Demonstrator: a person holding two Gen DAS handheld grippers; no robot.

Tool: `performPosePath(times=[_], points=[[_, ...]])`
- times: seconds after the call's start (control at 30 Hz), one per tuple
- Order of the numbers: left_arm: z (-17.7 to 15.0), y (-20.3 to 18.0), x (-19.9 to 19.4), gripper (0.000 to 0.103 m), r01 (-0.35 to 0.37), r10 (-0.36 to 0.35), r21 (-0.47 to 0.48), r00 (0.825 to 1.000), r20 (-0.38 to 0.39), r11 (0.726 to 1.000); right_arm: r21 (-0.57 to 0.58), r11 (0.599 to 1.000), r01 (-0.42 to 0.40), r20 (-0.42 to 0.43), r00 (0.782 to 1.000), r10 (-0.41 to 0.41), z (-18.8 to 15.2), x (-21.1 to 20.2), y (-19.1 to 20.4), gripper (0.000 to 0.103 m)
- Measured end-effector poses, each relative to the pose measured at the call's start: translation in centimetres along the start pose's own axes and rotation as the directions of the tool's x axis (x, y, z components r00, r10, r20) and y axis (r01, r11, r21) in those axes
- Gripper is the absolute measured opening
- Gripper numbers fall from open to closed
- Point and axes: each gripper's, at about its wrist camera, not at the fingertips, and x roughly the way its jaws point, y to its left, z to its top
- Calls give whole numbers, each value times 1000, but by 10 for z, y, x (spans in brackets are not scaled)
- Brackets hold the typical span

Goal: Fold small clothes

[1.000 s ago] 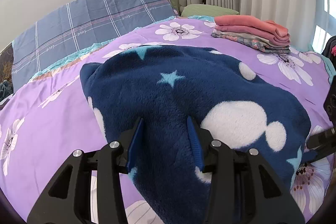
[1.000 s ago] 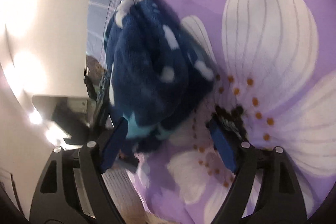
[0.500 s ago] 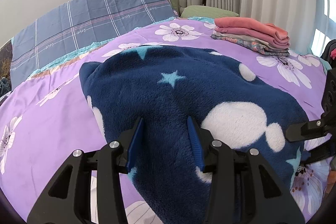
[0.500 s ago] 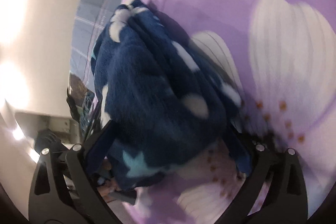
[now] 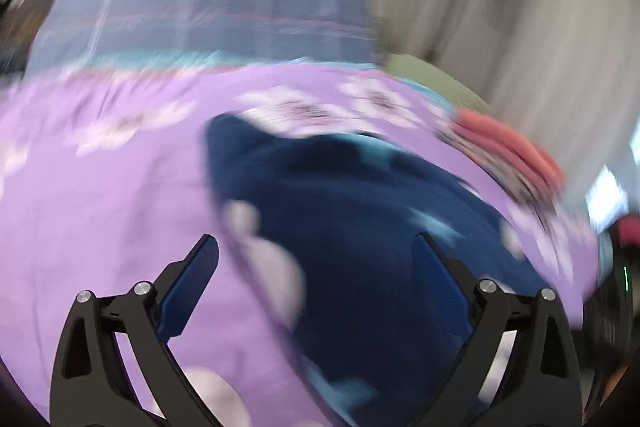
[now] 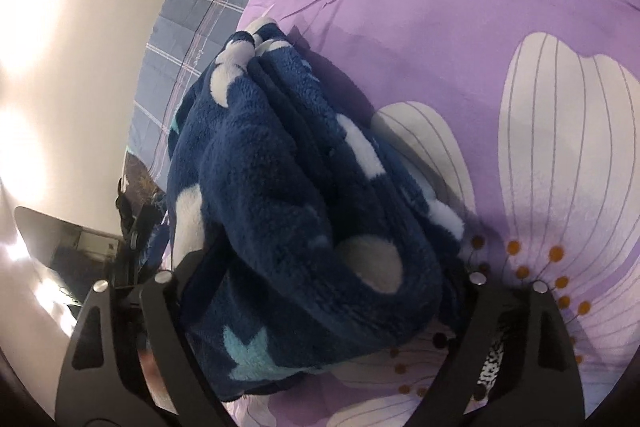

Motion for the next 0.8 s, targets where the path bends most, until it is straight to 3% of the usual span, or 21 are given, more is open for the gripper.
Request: performPosePath(times=[0.07, 0.1, 0.2, 0.23, 0.27, 0.3, 0.37, 0.4, 0.5, 0.6, 0.67, 0.8], points=[[9, 30, 36, 98, 90, -107, -150, 989, -105, 985, -6, 1000, 1, -2, 1000, -1, -1, -2, 0, 89], [12, 42, 57, 99, 154, -192, -230, 969, -155, 961, -10, 1000, 2, -1, 1000, -2, 0, -2, 2, 89], [16, 49, 91, 99, 246, -303, -287, 937, -175, 926, -30, 1000, 1, 4, 1000, -1, 2, 3, 5, 91], [18, 46, 95, 93, 257, -305, -261, 938, -164, 931, -37, 999, 0, 2, 1000, 0, 4, 4, 7, 91], [20, 43, 96, 75, 273, -314, -236, 936, -158, 933, -46, 999, -7, -5, 1000, 7, 6, 4, 8, 88], [22, 39, 96, 64, 273, -311, -224, 937, -156, 935, -66, 997, -28, -12, 1000, 27, 11, 2, 11, 83], [31, 29, 80, 50, 264, -288, -178, 950, -124, 948, -146, 989, -36, 14, 999, 39, 21, -7, 26, 69], [35, 26, 74, 47, 261, -281, -162, 954, -109, 952, -224, 974, -35, 50, 998, 47, 28, -15, 41, 67], [63, 17, 45, 46, 220, -224, -89, 974, -35, 971, -416, 909, -17, 112, 991, 69, 53, -21, 92, 61], [114, 28, 6, 46, 121, -117, -34, 988, 99, 992, -527, 848, -50, 90, 989, 114, 94, 3, 148, 61], [145, 45, -11, 47, 46, -40, -30, 984, 174, 998, -568, 817, -97, 41, 989, 145, 123, 33, 188, 61], [203, 98, -24, 47, -133, 157, -103, 950, 272, 986, -612, 756, -233, -124, 972, 200, 171, 125, 278, 61]])
